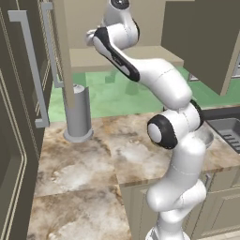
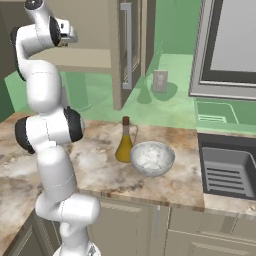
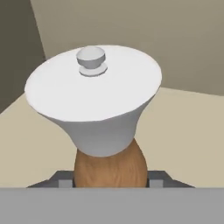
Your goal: Retrieve the bottle and the shaker from the cabinet and place them next to the mixing bowl on the counter. Then add garlic from the fridge to the mixing bowl.
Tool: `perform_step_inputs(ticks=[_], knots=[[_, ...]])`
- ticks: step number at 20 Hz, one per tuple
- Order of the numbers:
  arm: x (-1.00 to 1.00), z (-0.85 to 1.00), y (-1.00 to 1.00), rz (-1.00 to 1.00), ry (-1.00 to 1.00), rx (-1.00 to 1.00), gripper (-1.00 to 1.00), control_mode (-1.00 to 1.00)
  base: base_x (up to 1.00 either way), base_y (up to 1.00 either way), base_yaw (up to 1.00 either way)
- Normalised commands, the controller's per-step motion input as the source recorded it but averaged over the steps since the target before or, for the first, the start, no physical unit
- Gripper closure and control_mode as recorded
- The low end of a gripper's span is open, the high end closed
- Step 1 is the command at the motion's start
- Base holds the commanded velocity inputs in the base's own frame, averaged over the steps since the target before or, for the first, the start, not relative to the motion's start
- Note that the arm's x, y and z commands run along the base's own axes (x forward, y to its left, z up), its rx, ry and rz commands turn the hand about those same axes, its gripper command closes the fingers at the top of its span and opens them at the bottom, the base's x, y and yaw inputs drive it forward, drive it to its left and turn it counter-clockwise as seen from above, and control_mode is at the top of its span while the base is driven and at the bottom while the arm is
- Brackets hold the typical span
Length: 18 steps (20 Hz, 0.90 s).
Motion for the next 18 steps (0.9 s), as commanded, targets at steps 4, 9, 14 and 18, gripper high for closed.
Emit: perform_step_inputs(ticks=[4,9,14,18], knots=[[-0.74,-0.45,-0.15,-0.32,0.03,0.04,1.00,-1.00,0.00,0.00,0.00],[-0.92,-0.77,-0.38,-0.39,0.02,0.05,1.00,-1.00,0.00,0.00,0.00],[-0.97,-0.99,-0.72,-0.38,-0.05,0.06,1.00,-1.00,0.00,0.00,0.00],[-0.96,-0.85,-0.76,-0.36,-0.18,0.12,1.00,-1.00,0.00,0.00,0.00]])
